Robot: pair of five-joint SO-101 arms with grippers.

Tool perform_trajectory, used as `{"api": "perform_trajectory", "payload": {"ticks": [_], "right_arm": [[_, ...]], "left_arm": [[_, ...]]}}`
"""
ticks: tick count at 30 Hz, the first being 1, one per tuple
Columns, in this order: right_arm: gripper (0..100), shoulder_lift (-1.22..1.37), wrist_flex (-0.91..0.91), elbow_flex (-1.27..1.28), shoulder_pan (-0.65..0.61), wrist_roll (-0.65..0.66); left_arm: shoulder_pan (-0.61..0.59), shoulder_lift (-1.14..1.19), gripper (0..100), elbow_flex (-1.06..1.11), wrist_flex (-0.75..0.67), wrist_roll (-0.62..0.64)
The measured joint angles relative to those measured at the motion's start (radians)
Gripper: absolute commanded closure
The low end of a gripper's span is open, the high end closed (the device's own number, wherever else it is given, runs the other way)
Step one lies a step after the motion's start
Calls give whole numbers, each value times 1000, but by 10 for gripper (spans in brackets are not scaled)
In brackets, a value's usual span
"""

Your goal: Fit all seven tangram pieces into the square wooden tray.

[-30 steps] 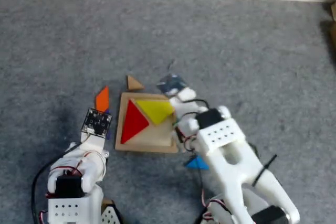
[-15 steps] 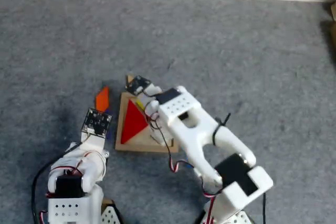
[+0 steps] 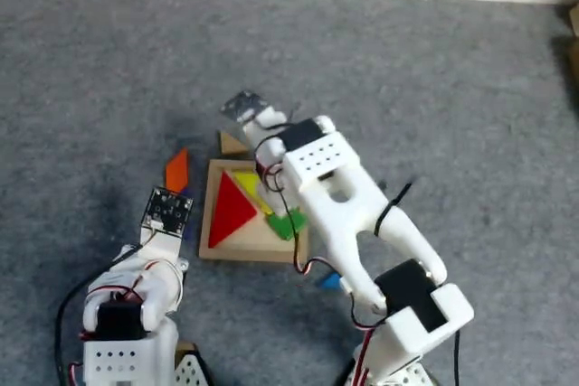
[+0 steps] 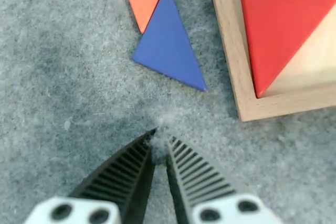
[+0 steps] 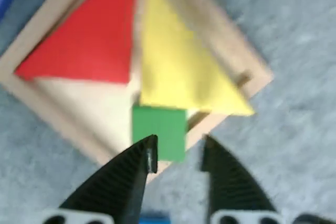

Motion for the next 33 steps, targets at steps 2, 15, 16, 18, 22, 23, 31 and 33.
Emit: {"api": "perform_trajectory", "payload": {"ticks": [2,15,16,18,22,23,31,33], "right_arm": [[961,0,-63,0,15,0],[962,190,-282,43,-21,0],[963,187,-282,49,-34,0],[963,187,-282,46,-49,0],[963,192,-273,23,-55,-31],[963,184,-273,23,-55,-38],[951,-48,-216,48,-31,-49],[909,-126,-164,63,-14,-49]], "left_arm": [[0,0,995,0,0,0],[0,0,995,0,0,0],[0,0,995,0,0,0],[0,0,995,0,0,0],[0,0,995,0,0,0],[0,0,995,0,0,0],[0,0,995,0,0,0],[0,0,995,0,0,0]]}}
